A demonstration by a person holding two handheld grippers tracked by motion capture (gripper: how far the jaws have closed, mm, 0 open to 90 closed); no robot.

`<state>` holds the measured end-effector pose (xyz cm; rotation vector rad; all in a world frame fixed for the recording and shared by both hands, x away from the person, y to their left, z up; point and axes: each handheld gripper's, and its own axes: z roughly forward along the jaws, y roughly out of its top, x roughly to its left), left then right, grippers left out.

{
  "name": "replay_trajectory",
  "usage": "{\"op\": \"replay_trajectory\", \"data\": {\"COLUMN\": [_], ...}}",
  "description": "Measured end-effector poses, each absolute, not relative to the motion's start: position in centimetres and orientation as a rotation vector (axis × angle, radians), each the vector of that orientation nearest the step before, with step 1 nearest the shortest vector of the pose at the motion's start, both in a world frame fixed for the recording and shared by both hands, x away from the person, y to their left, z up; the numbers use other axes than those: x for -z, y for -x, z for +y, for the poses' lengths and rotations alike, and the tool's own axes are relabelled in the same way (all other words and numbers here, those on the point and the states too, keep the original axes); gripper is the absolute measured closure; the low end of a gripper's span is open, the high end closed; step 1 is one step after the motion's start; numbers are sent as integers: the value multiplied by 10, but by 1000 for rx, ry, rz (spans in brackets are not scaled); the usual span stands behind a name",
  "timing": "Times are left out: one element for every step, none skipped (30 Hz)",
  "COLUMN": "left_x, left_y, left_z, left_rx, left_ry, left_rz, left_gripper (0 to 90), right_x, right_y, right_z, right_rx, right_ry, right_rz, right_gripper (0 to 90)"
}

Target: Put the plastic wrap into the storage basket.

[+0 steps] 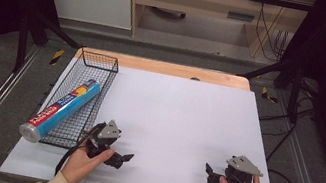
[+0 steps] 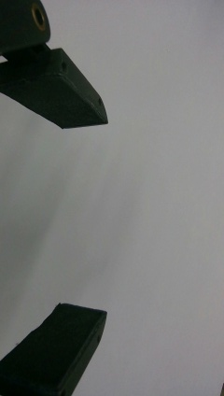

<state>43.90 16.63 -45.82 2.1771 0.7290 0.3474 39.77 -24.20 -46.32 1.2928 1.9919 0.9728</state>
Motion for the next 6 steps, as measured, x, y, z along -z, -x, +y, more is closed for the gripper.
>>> {"op": "replay_trajectory", "data": {"left_x": [459, 460, 460, 460, 459, 459], "left_y": [-437, -435, -433, -432, -431, -431], "left_z": [169, 172, 174, 177, 180, 180], "left_rx": [-364, -380, -389, -396, -404, -404], "left_ry": [-2179, -2180, -2178, -2171, -2166, -2166], "left_rz": [727, 729, 732, 738, 742, 742], "left_gripper": [48, 48, 48, 48, 48, 48], "right_x": [464, 464, 465, 465, 466, 466], "right_y": [-398, -398, -399, -399, -401, -401], "right_z": [-242, -242, -243, -243, -244, -244], "right_rx": [-969, -966, -963, -958, -952, -952], "right_ry": [-1287, -1288, -1282, -1276, -1268, -1268], "right_rz": [1992, 1993, 1988, 1980, 1968, 1968], "right_gripper": [69, 69, 68, 66, 64, 64]}}
